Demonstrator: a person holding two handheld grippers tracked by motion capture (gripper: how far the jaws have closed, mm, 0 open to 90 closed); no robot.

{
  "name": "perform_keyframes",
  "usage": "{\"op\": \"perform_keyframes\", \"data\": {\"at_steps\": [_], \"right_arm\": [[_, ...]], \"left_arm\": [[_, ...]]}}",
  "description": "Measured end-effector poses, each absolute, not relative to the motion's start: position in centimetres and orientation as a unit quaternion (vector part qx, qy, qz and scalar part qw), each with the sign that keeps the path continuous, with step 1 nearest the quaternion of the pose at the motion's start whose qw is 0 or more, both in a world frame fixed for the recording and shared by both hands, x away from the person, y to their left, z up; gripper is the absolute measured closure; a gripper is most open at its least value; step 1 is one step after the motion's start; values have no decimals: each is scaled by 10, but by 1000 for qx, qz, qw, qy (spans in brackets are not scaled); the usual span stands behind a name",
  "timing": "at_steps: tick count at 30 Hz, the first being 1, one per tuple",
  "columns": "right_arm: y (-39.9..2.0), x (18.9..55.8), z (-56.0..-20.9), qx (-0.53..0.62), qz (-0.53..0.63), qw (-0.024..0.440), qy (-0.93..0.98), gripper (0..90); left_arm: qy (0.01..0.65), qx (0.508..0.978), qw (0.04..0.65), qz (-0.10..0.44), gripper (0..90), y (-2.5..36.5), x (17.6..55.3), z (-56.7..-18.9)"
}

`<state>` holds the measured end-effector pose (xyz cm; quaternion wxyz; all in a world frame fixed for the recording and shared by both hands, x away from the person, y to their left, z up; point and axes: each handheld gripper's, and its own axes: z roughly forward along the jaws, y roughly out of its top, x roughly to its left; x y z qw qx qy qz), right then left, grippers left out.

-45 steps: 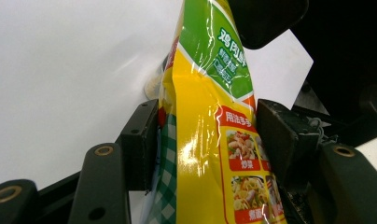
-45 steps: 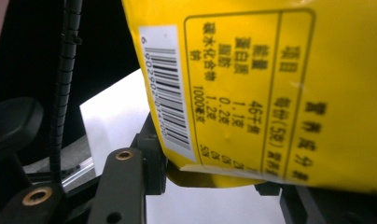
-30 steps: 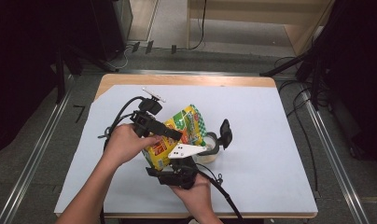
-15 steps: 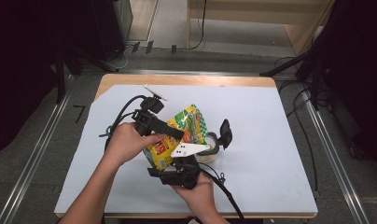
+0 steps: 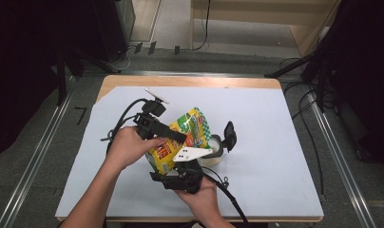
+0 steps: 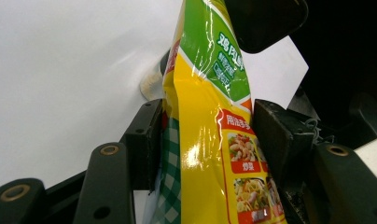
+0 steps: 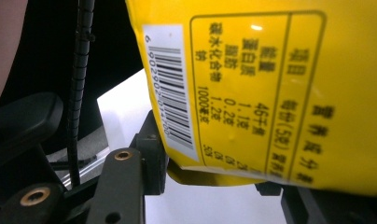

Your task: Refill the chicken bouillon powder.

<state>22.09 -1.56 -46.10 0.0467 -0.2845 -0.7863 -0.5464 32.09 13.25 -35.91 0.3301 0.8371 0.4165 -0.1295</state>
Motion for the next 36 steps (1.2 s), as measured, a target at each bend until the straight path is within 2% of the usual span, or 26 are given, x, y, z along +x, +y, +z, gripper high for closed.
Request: {"op": "perform_keyframes", "data": {"at_steps": [36], "right_arm": [[-17, 218, -459, -284, -540, 59, -790, 569]], "left_arm": [[412, 839, 333, -125, 479, 131, 316, -358]]}}
